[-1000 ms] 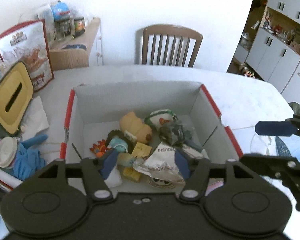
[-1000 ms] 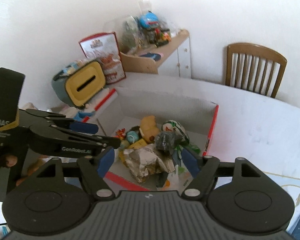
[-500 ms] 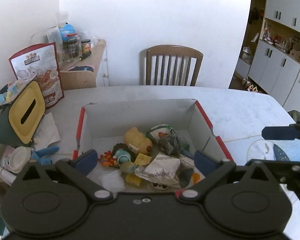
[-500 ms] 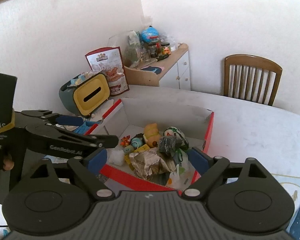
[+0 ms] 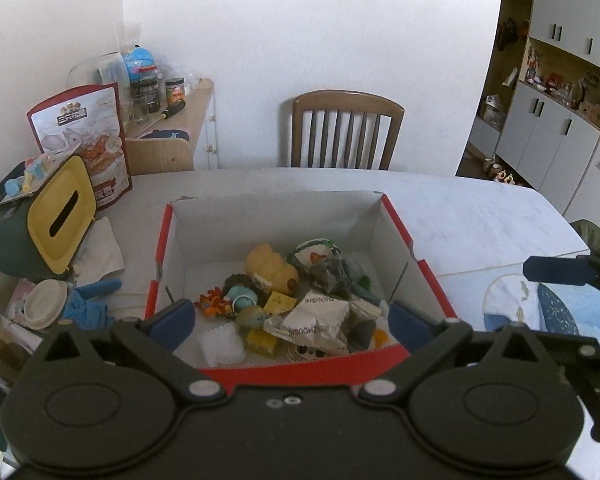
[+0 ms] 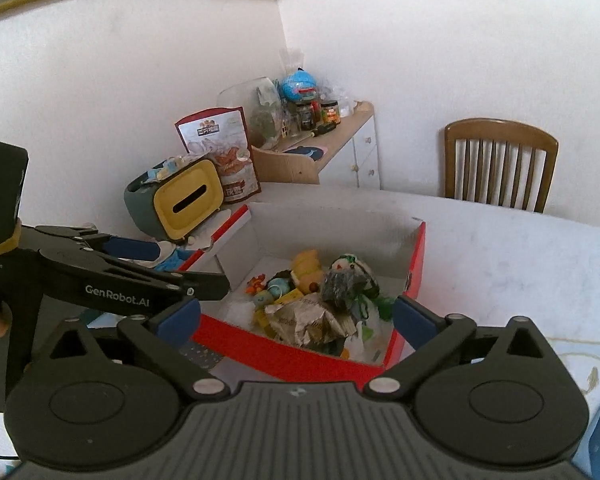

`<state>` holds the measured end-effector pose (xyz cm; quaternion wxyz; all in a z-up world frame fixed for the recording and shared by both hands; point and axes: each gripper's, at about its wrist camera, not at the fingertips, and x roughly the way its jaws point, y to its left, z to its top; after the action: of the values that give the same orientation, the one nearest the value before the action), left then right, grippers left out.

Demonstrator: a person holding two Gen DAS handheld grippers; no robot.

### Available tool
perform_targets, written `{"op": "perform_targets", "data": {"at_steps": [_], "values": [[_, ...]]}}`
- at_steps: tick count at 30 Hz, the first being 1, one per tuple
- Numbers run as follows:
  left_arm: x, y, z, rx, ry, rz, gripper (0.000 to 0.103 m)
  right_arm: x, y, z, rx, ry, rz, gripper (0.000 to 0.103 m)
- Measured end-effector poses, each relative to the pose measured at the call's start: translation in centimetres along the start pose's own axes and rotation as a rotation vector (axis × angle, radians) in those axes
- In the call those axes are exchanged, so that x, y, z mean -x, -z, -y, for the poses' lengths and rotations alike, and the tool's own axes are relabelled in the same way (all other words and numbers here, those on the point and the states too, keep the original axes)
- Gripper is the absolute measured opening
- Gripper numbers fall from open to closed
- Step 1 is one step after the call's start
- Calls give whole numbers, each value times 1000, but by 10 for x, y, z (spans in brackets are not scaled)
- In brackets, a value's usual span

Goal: Organize objects

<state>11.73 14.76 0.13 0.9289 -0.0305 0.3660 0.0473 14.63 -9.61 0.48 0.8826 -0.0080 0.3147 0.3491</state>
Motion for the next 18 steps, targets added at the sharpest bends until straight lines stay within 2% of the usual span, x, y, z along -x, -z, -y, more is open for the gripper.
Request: {"op": "perform_targets", "data": {"at_steps": [3, 9, 18], "values": [[4, 2, 2, 1, 3, 3, 103, 6, 2, 0, -5, 2, 6, 103], [13, 3, 7, -7, -41, 41, 103, 15, 6, 2, -19, 13, 14, 103], [7, 0, 16, 4, -74, 16, 103, 25, 12, 23, -38, 23, 2, 103]]}}
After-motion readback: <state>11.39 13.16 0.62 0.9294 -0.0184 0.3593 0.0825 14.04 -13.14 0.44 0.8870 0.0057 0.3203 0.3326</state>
